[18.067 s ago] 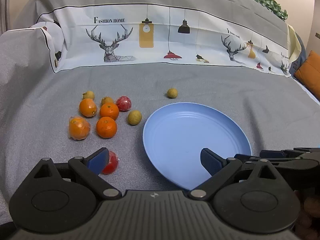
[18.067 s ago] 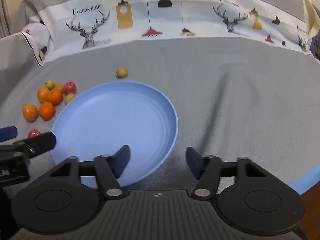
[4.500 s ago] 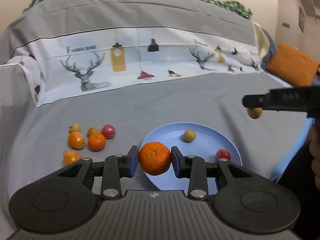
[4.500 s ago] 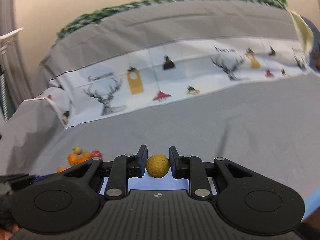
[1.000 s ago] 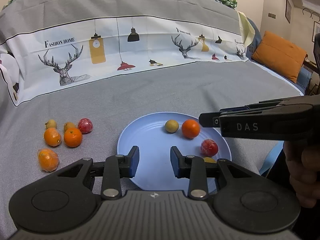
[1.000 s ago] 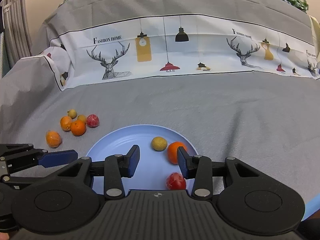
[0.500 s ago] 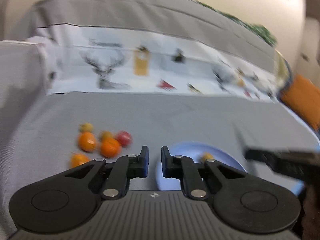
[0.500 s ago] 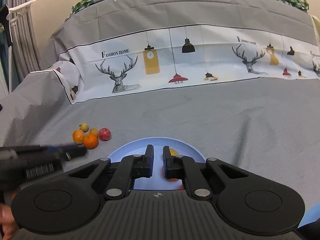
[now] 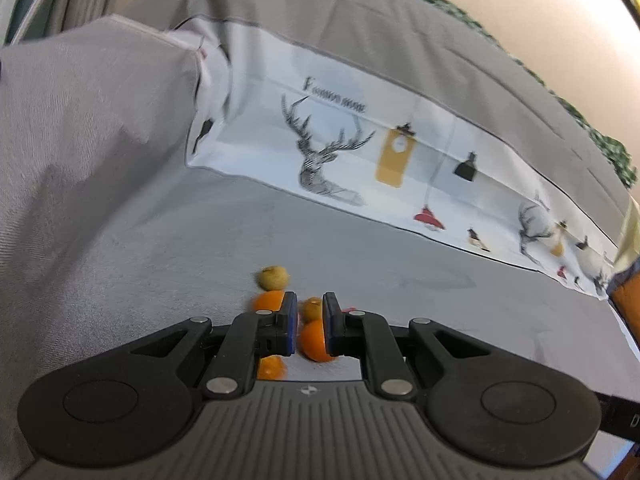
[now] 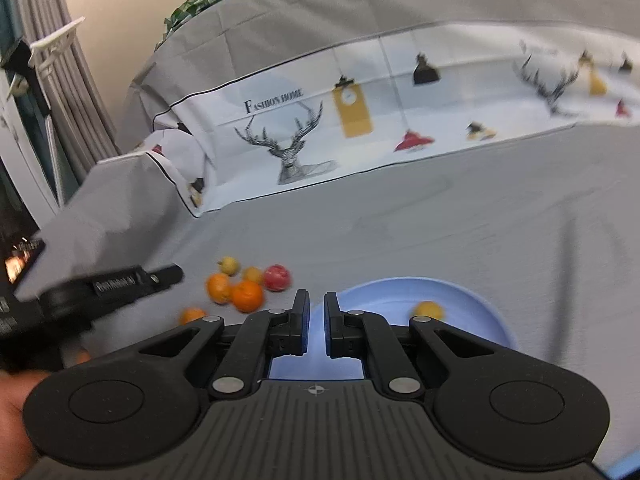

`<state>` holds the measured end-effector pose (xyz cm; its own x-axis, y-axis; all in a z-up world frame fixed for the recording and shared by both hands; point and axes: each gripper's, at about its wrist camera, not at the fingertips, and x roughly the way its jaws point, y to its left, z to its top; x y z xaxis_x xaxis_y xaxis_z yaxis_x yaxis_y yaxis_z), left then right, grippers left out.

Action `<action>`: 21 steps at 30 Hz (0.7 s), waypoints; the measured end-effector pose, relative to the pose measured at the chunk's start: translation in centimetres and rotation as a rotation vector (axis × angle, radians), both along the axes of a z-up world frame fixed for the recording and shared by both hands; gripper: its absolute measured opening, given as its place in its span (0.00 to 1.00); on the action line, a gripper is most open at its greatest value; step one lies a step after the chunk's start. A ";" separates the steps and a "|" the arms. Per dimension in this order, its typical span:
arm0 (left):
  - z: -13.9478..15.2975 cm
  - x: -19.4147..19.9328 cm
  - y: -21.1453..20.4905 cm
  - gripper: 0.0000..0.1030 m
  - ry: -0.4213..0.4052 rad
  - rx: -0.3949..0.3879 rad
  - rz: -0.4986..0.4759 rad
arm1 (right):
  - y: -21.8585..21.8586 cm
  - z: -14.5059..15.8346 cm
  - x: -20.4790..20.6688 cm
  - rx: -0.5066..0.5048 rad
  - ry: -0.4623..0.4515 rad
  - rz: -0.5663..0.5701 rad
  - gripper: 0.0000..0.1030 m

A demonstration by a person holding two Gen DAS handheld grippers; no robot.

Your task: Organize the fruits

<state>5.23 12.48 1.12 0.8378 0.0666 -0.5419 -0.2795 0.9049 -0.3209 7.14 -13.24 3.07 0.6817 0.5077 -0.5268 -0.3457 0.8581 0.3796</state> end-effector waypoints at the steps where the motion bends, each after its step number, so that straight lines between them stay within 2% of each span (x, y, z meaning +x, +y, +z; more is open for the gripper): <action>1: -0.3 0.4 0.4 0.14 0.008 -0.006 0.009 | 0.5 -0.1 0.6 0.015 0.016 0.007 0.08; 6: -1.4 1.8 1.4 0.14 0.022 -0.019 0.022 | 3.5 -1.2 4.4 0.091 0.120 0.040 0.09; 9: -1.9 2.7 1.7 0.14 0.028 -0.017 0.023 | 5.5 -1.6 6.2 0.103 0.153 0.056 0.09; 17: -3.0 5.0 2.3 0.19 0.054 0.034 0.023 | 8.8 -3.2 10.4 0.061 0.214 -0.007 0.38; 19: -3.1 5.4 2.3 0.21 0.052 0.043 0.023 | 9.3 -3.7 11.3 0.055 0.232 -0.021 0.40; 21: -3.3 5.9 2.3 0.28 0.053 0.050 0.018 | 9.9 -4.4 12.1 0.038 0.254 -0.031 0.40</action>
